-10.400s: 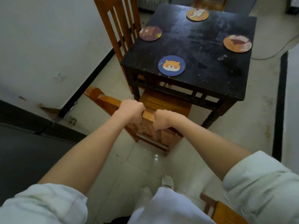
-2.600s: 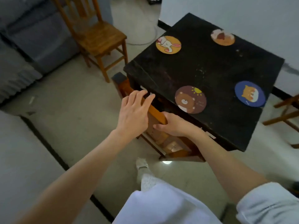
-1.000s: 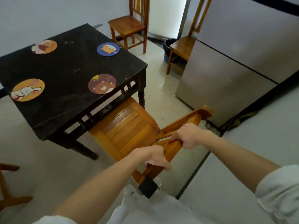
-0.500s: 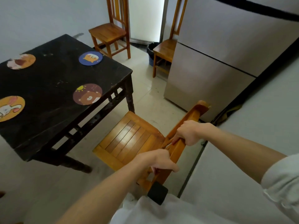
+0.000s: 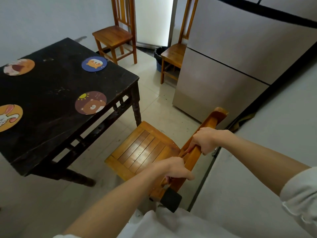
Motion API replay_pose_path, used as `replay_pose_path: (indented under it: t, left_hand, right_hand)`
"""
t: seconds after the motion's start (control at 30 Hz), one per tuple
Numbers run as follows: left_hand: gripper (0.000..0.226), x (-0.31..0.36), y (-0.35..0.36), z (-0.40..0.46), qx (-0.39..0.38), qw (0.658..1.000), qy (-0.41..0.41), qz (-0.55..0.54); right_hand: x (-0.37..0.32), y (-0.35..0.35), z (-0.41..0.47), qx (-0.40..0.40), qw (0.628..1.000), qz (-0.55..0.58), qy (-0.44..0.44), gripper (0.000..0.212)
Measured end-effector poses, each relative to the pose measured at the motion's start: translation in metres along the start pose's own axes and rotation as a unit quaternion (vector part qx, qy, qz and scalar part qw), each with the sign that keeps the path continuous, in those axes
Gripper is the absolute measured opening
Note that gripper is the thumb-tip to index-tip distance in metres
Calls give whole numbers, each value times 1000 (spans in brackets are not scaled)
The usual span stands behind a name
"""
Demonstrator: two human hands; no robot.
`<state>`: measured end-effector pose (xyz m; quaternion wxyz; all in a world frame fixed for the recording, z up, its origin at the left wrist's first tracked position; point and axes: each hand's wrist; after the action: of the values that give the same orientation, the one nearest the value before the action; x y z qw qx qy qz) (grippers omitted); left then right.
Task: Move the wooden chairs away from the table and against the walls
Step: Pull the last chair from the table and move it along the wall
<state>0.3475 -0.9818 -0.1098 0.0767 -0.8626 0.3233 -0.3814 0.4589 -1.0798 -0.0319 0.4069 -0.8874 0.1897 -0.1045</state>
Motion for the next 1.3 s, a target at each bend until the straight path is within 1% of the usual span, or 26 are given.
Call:
replay_pose_path:
  t: [0.07, 0.1, 0.17, 0.2, 0.23, 0.3, 0.37, 0.4, 0.43, 0.47, 0.5, 0.53, 0.57, 0.6, 0.63, 0.67, 0.7, 0.73, 0.77, 0.8, 0.83, 0.87, 0.93, 1.03, 1.2, 1.3]
  left_hand:
    - [45, -2, 1, 0, -7, 1000, -8, 0]
    - [43, -3, 1, -1, -7, 1000, -6, 2]
    - [51, -5, 2, -2, 2, 1000, 2, -2]
    - [55, -5, 2, -3, 3, 1000, 4, -9]
    - [55, -6, 2, -2, 2, 1000, 7, -20]
    - [47, -9, 4, -6, -2, 999, 24, -47]
    - [45, -14, 7, -12, -2, 996, 52, -75]
    - [46, -18, 8, -15, -4, 994, 66, -84]
    - [46, -22, 10, -18, 0, 992, 75, -98]
    - [46, -25, 13, -21, 4, 990, 80, -119]
    - [50, -30, 17, -25, 3, 987, 85, -140]
    - [62, -34, 21, -28, 1, 983, 85, -161]
    - [78, -39, 24, -31, -1, 981, 76, -179]
    - [89, -43, 27, -33, -2, 978, 64, -197]
    - [95, -46, 28, -36, -8, 976, 56, -210]
    - [96, -46, 28, -38, -15, 976, 51, -213]
    - [96, -45, 27, -40, -20, 978, 48, -204]
    - [95, -42, 26, -41, -23, 980, 46, -193]
    - [96, -40, 24, -42, -25, 981, 44, -185]
    - [97, -39, 24, -44, -29, 983, 38, -177]
    - [97, -37, 23, -44, -29, 984, 33, -170]
    - [97, -37, 23, -44, -27, 986, 29, -163]
    - [95, -35, 23, -46, -18, 987, 26, -158]
    - [90, -34, 27, -52, -8, 985, 20, -172]
    - [88, -43, 33, -69, -20, 985, 17, -172]
    - [88, -52, 35, -83, -37, 986, 16, -161]
  right_hand:
    - [-1, 4, 2, -9, 1000, -1, 2, 43]
    - [-2, 5, 4, -11, 1000, -4, 1, 44]
    - [-1, 7, 6, -6, 1000, -13, 8, 45]
    - [-1, 9, 6, 8, 1000, -19, 19, 46]
    - [0, 11, 5, 33, 998, -32, 31, 47]
    - [0, 21, 3, 87, 993, -50, 64, 55]
    - [-7, 38, -4, 169, 977, 2, 129, 62]
    - [-17, 50, -10, 226, 956, 62, 177, 63]
    - [-26, 60, -13, 289, 922, 135, 219, 63]
    - [-36, 70, -14, 353, 874, 217, 253, 63]
    - [-49, 79, -15, 401, 811, 315, 286, 62]
    - [-63, 85, -15, 432, 732, 423, 315, 59]
    - [-76, 88, -15, 449, 644, 519, 338, 57]
    - [-85, 89, -14, 447, 565, 595, 356, 58]
    - [-93, 88, -13, 432, 509, 644, 373, 62]
    - [-97, 87, -12, 412, 474, 676, 385, 70]
    - [-97, 84, -12, 395, 449, 700, 389, 77]
    - [-96, 80, -11, 381, 432, 718, 390, 79]
    - [-93, 75, -10, 368, 426, 728, 390, 74]
    - [-92, 71, -10, 353, 431, 733, 392, 61]
    - [-91, 66, -10, 337, 442, 732, 393, 44]
    - [-91, 65, -10, 321, 451, 733, 396, 32]
    - [-90, 64, -8, 309, 465, 728, 399, 20]
    - [-94, 65, -9, 321, 483, 710, 400, 18]
    - [-106, 72, -11, 315, 481, 701, 422, 17]
    - [-121, 78, -17, 302, 472, 702, 440, 26]
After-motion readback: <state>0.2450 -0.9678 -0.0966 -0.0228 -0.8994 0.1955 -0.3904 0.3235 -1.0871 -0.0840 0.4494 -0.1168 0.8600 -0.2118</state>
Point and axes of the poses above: each hand's wrist, its own z-axis towards the middle knuckle, its own y-axis out of the palm, x = y × z, and after that the axes turned 10 degrees about x, right-handed
